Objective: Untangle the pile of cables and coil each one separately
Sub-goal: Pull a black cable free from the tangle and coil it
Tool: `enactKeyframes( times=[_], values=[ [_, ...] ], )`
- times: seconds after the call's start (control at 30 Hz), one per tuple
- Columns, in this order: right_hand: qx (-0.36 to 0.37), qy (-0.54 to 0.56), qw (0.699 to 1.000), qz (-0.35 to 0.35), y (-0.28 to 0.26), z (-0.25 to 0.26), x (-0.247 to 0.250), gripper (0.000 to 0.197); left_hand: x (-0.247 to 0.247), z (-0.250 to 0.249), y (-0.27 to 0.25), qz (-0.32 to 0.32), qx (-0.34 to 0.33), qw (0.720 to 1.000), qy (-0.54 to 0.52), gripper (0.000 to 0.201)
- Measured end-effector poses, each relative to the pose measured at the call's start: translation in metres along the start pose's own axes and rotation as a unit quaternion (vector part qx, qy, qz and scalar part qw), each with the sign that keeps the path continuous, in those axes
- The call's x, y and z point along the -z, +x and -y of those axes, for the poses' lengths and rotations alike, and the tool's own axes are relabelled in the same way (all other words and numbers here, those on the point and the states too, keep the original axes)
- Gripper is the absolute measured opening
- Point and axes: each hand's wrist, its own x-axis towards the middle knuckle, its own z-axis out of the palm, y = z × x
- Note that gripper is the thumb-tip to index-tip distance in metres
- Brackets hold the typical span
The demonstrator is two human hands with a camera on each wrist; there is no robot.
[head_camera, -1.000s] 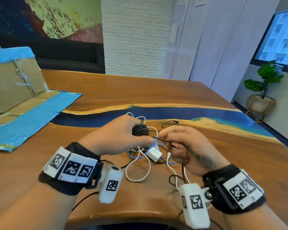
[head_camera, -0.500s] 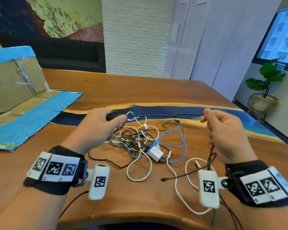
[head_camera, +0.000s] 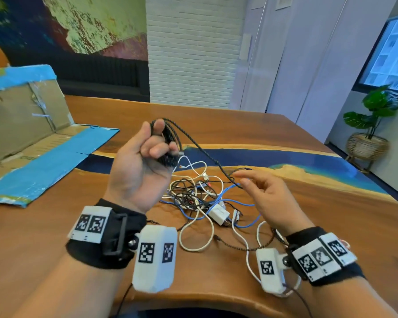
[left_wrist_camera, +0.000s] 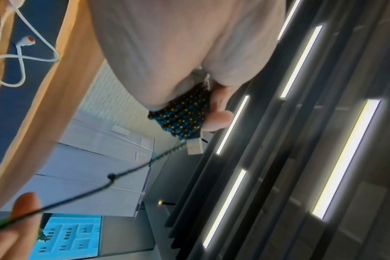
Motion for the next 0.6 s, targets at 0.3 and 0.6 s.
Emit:
enactKeyframes(
  times=[0.3, 0.6],
  values=[
    [0.038, -0.146, 0.971, 0.188, -0.026, 0.014, -0.013, 0.017, -0.001, 0.013, 0.015, -0.059, -0.065, 0.995, -0.055, 0.031],
    [0.158, -0.103, 0.965, 0.184, -0.042, 0.051, -0.023, 0.014, 0.013, 0.07, 0.013, -0.027, -0.017, 0.81, 0.586, 0.022]
  ],
)
